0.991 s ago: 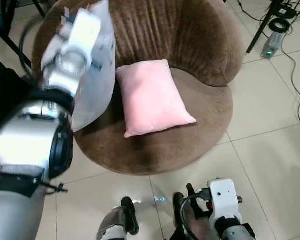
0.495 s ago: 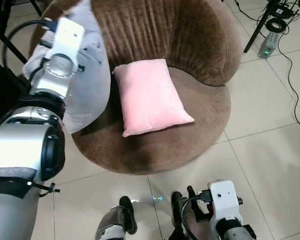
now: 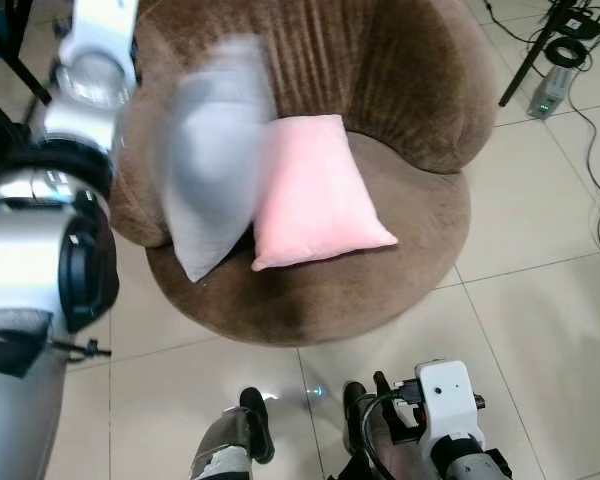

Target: Move the pillow to the sofa from floor

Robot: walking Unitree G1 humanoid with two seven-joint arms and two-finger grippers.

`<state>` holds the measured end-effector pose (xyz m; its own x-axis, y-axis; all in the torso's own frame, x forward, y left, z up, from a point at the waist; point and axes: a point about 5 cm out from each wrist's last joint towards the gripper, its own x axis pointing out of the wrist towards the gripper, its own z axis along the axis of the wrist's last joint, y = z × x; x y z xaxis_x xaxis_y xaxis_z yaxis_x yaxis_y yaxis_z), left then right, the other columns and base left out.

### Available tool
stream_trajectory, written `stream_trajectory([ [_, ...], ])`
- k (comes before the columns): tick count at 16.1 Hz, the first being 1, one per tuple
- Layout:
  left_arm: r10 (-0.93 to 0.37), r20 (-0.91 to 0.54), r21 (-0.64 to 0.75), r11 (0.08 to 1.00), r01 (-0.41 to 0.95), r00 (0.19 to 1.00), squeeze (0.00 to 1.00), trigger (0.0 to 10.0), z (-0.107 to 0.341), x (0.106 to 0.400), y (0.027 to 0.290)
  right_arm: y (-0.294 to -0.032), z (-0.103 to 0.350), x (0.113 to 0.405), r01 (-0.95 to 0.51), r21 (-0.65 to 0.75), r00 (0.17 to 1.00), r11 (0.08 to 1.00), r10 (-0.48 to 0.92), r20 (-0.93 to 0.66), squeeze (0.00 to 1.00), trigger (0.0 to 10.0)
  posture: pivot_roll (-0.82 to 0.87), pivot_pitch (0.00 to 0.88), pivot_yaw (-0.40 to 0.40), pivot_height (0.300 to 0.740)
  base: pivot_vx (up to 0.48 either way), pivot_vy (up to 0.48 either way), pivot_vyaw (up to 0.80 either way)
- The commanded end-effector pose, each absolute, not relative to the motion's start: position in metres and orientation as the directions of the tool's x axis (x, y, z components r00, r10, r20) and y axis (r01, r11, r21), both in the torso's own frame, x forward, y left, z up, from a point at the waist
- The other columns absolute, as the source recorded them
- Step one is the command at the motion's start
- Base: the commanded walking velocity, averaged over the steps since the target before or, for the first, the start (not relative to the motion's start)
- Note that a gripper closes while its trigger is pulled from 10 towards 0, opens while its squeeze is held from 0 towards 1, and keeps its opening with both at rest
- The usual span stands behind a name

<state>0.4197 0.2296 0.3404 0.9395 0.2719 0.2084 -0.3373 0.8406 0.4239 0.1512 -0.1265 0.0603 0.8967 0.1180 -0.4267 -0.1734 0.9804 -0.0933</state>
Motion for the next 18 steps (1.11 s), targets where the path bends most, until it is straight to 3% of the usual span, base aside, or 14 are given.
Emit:
stream_trajectory([
  [1, 0.287, 0.298, 0.416, 0.819, -0.394, 0.911, 1.00, 10.0, 0.373, 0.414, 0.233, -0.125, 0.059, 0.149, -0.175, -0.084, 0.889, 0.981, 0.120, -0.442, 0.38, 10.0, -0.36, 0.325, 0.058, 0.740, 0.000, 0.000, 0.00],
  [3, 0.270, 0.309, 0.416, 0.824, -0.385, 0.912, 1.00, 10.0, 0.381, 0.414, 0.230, -0.124, 0.059, 0.151, -0.174, -0.082, 0.890, 0.981, 0.121, -0.439, 0.38, 10.0, -0.35, 0.324, 0.058, 0.740, 0.000, 0.000, 0.00],
  [4, 0.255, 0.310, 0.412, 0.832, -0.371, 0.916, 0.00, 10.0, 0.382, 0.414, 0.227, -0.123, 0.060, 0.153, -0.175, -0.083, 0.893, 0.981, 0.123, -0.432, 0.38, 10.0, -0.35, 0.323, 0.055, 0.740, 0.000, 0.000, 0.00],
  [7, 0.214, 0.330, 0.384, 0.859, -0.338, 0.919, 0.00, 10.0, 0.389, 0.414, 0.219, -0.127, 0.065, 0.165, -0.192, -0.107, 0.910, 0.975, 0.136, -0.391, 0.39, 10.0, -0.33, 0.309, 0.032, 0.740, 0.000, 0.000, 0.00],
  [10, 0.176, 0.357, 0.360, 0.880, -0.309, 0.917, 0.00, 10.0, 0.397, 0.411, 0.223, -0.127, 0.064, 0.192, -0.198, -0.115, 0.924, 0.973, 0.146, -0.353, 0.40, 10.0, -0.24, 0.240, 0.002, 0.740, 0.000, 0.000, 0.00],
  [11, 0.141, 0.320, 0.376, 0.889, -0.262, 0.937, 0.00, 10.0, 0.383, 0.413, 0.227, -0.119, 0.066, 0.218, -0.205, -0.117, 0.937, 0.972, 0.160, -0.310, 0.40, 10.0, -0.21, 0.213, -0.015, 0.740, 0.000, 0.000, 0.00],
  [13, 0.097, 0.156, 0.395, 0.906, -0.152, 0.983, 0.00, 10.0, 0.311, 0.418, 0.238, -0.099, 0.085, 0.272, -0.226, -0.059, 0.954, 0.972, 0.208, -0.215, 0.40, 10.0, -0.12, 0.150, -0.043, 0.740, 0.000, 0.000, 0.00],
  [16, -0.034, 0.023, 0.319, 0.948, 0.025, 0.999, 0.00, 10.0, 0.233, 0.410, 0.232, -0.104, 0.085, 0.299, -0.254, -0.029, 0.945, 0.967, 0.241, -0.222, 0.40, 10.0, -0.01, 0.110, -0.088, 0.740, 0.000, 0.000, 0.00],
  [18, -0.127, -0.057, 0.277, 0.951, 0.138, 0.990, 0.00, 10.0, 0.178, 0.394, 0.226, -0.109, 0.069, 0.298, -0.314, -0.030, 0.913, 0.949, 0.293, -0.285, 0.40, 10.0, 0.02, 0.090, -0.097, 0.740, 0.000, 0.000, 0.00],
])
